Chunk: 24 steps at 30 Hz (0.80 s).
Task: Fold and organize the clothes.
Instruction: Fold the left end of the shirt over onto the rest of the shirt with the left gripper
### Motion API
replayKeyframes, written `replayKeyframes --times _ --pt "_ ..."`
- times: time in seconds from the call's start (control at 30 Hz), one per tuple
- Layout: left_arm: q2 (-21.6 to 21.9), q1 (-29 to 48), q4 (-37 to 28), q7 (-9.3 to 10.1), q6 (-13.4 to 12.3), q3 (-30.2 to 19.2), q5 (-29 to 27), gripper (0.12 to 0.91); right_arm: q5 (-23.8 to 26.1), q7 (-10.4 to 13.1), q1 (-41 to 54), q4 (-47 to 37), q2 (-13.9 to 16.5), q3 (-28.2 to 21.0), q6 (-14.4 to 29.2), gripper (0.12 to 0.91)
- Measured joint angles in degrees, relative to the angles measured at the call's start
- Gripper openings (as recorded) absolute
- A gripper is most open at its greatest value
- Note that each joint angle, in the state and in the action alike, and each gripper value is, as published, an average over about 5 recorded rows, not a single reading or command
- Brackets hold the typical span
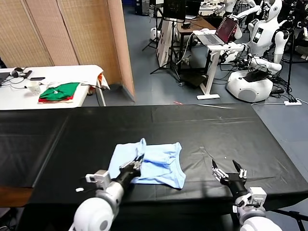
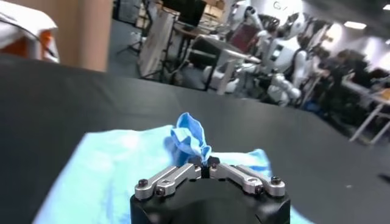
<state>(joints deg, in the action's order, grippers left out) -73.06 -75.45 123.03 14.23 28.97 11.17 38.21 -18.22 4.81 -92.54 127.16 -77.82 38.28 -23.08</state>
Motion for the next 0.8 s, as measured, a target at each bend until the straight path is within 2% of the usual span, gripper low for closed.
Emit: replayKeyframes --times 0.47,0.8 --pt "-5.9 4.2 -3.6 -1.29 -0.1 -6.5 1.0 0.175 1.3 0.0 -0.2 -0.2 -1.5 -0.1 0.0 0.907" --pt "-7.8 5.9 -7.2 -1.45 -1.4 -7.5 -1.1 0.175 1.8 0.0 -0.2 -0.3 -1.9 -0.5 0.0 0.907"
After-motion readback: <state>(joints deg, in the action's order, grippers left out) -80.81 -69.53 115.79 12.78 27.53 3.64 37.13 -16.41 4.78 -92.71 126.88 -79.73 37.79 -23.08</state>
